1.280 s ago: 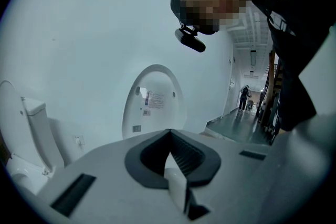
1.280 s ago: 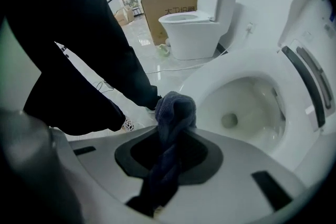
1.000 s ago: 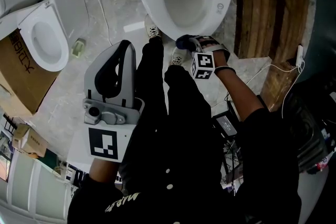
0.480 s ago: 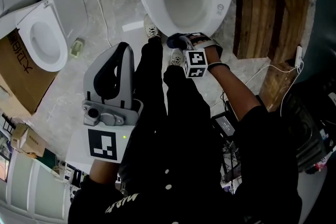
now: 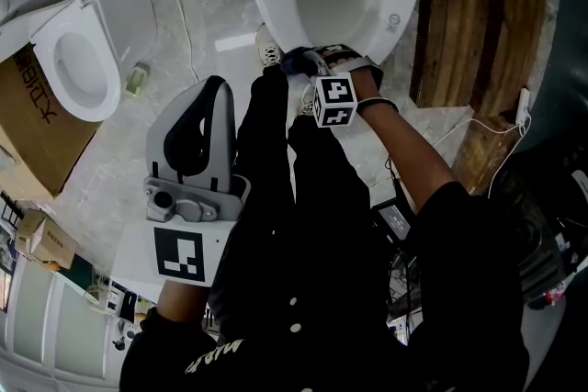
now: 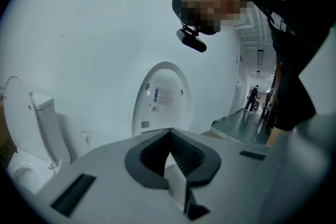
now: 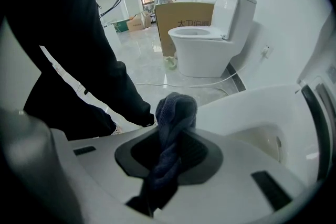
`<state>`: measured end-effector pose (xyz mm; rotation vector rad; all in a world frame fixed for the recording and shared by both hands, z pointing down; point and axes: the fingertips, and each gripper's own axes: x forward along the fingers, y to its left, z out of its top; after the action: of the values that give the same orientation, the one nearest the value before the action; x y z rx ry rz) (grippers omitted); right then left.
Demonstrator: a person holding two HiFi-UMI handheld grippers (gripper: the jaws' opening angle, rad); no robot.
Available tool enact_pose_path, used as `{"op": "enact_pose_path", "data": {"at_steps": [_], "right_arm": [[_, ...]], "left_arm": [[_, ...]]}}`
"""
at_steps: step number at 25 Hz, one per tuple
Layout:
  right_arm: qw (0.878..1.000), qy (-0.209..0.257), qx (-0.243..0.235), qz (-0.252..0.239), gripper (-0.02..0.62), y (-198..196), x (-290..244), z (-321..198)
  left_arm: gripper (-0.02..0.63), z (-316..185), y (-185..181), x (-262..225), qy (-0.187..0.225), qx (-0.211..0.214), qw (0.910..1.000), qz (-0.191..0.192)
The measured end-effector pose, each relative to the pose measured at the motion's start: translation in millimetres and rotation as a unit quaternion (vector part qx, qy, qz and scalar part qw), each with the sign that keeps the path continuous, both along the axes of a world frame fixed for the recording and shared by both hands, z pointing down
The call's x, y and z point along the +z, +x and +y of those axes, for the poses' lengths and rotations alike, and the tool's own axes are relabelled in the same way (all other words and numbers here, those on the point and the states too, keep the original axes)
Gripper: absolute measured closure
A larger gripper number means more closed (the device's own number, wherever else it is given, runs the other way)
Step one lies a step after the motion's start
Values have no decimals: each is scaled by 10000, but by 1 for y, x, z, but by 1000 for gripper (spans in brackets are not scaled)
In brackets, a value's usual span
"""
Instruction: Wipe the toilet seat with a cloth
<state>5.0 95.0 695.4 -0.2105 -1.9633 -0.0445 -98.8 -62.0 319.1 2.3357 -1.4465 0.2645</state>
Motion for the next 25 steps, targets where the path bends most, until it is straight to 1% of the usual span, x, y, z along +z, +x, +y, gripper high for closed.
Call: {"op": "enact_pose_path", "data": {"at_steps": [5, 25], "right_arm": [[9999, -31, 89, -68, 509, -5, 0, -10], [9984, 160, 453, -308, 509, -31, -2, -83]], "left_arm": [[597, -1, -2, 1, -13, -41, 10000, 28], [597, -8, -7, 7, -89, -89, 9999, 23]]}}
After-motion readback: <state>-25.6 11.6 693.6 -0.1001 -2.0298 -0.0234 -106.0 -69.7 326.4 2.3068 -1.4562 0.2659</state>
